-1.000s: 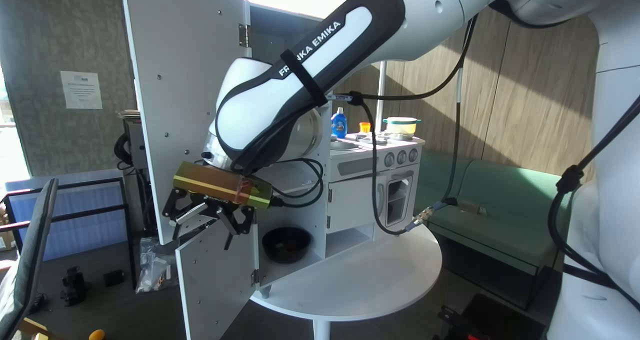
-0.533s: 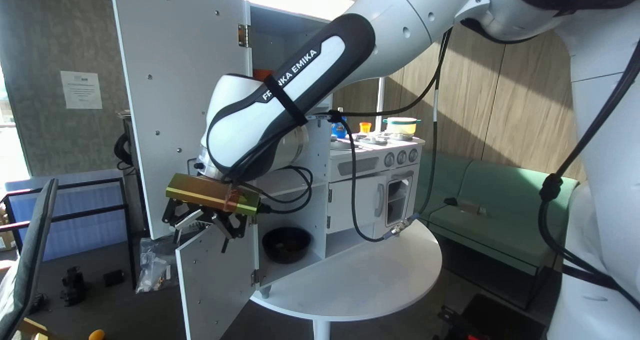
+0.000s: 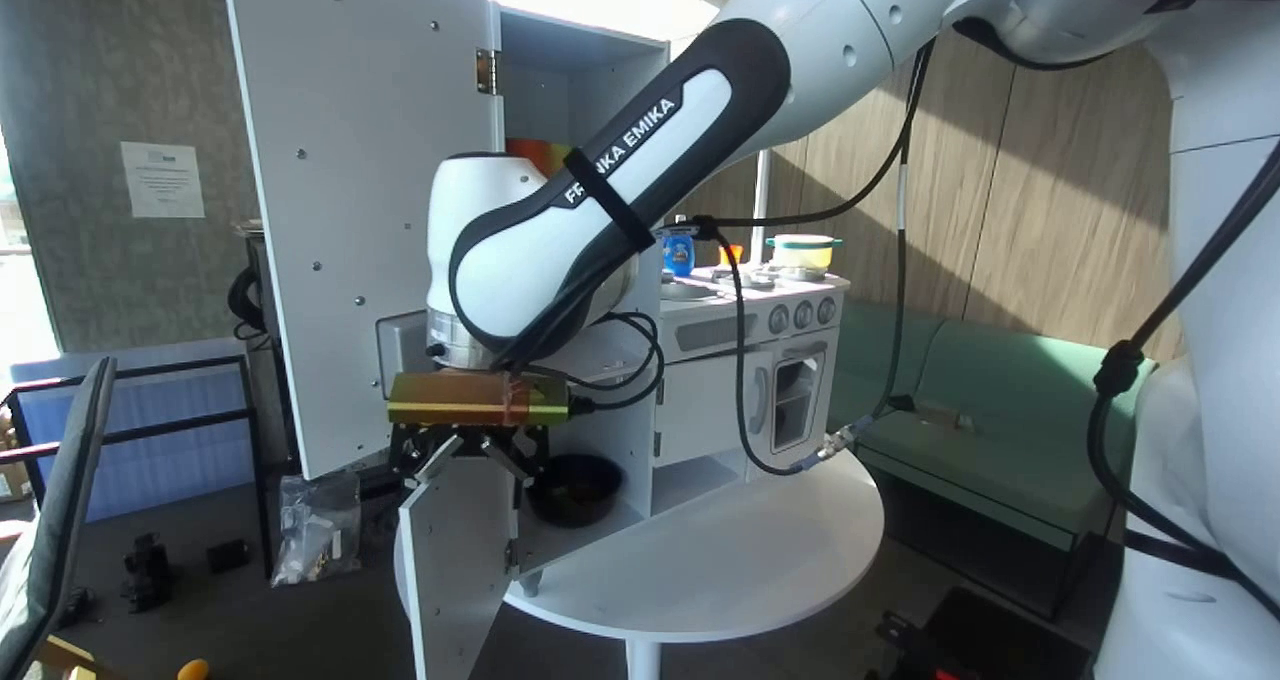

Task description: Push closed the bottom refrigerator door, push closed the top refrigerator door

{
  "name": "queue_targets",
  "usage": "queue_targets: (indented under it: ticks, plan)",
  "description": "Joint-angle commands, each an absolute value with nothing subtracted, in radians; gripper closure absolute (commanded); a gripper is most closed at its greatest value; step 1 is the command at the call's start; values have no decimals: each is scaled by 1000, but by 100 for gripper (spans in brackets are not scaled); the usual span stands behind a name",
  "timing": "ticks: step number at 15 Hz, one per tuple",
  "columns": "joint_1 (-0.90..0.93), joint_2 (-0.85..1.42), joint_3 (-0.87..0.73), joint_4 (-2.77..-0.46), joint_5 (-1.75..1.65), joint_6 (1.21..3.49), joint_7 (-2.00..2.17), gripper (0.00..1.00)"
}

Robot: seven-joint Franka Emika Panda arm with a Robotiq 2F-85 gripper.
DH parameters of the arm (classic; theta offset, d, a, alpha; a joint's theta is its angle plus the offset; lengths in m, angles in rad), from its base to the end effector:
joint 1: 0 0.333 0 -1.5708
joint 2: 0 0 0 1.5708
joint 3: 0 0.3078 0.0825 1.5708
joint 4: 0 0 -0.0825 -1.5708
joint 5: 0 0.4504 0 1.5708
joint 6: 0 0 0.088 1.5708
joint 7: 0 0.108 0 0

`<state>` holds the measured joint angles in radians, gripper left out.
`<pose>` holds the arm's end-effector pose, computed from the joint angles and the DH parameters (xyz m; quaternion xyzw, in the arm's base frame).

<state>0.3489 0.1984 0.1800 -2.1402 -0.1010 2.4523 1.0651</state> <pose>0.5377 0.3142 0.2697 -0.9710 0.2312 -0.0532 0.0304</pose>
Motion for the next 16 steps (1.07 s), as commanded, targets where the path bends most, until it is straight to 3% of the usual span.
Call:
queue_targets:
  ticks: [1,9,16]
  plan:
    - [346,94,162,-2219,-198,2355,1108,0]
    - [280,-32,176,-2260,-463,2053,1142,0]
    - [166,-36,134,-2239,-520,2052,1123,0]
